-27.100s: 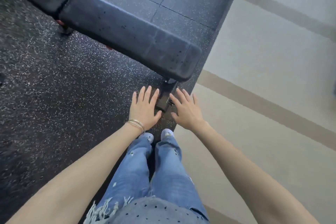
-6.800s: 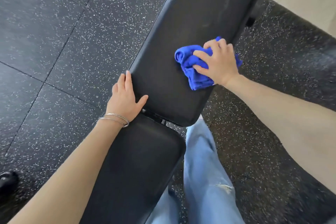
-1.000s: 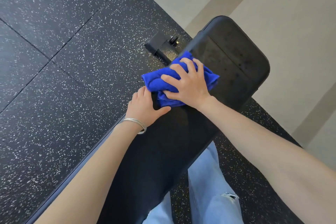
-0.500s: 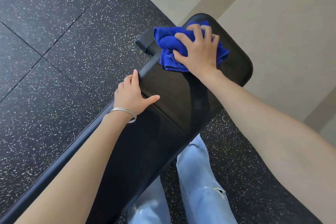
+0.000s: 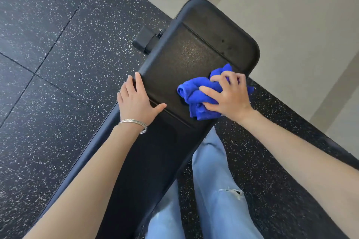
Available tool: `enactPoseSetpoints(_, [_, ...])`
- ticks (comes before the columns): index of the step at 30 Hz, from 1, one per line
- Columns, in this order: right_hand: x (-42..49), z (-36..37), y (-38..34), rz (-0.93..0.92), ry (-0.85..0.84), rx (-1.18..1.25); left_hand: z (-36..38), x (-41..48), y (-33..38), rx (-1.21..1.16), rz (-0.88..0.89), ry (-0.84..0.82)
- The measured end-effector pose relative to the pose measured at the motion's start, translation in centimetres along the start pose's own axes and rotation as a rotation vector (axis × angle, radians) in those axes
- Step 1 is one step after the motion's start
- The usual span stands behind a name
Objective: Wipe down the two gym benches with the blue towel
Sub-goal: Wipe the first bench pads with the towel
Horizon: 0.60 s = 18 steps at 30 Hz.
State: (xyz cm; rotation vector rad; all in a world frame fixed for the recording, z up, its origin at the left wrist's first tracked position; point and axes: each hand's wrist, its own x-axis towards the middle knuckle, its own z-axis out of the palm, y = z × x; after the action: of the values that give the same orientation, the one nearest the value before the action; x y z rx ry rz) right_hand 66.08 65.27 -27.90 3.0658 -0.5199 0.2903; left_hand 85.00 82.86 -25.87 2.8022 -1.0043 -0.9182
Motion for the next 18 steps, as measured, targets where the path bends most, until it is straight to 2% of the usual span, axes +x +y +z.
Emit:
enactPoseSetpoints(2, [1.2,0.1,1.9,0.139,0.015,-0.047,0.1,-0.1,-0.1,-0.001,0.008,0.016])
enactPoseSetpoints(4, [1.9,0.2,1.4,0.417,0.008,-0.079,0.0,-0.2,-0.3,-0.014,0.023,0.014])
enactPoseSetpoints(7, [2.2,0.1,-3.1,0.898,0.001,-0.032,-0.3,-0.1,-0.7,-0.035,0.047,-0.016])
enactPoseSetpoints(9, [1.5,-0.1,-7.1,1.080,0.019,0.019,-0.5,-0.2,-0.9,-0.035,0.062,-0.032])
enactPoseSetpoints(11, [-0.5,-0.3,-11.3,1.013,0.015,0.032,-0.6,-0.2,-0.9,-0.047,0.067,-0.038])
enactPoseSetpoints(14, [-3.6,-0.9,-15.0,0.691,-0.071,0.044,-0.7,-0.2,-1.1,-0.073,0.065,-0.035])
enactPoseSetpoints(18, [-3.2,-1.0,-10.6,0.258,-0.037,0.094,-0.8,-0.3,-1.2,-0.063,0.084,-0.036])
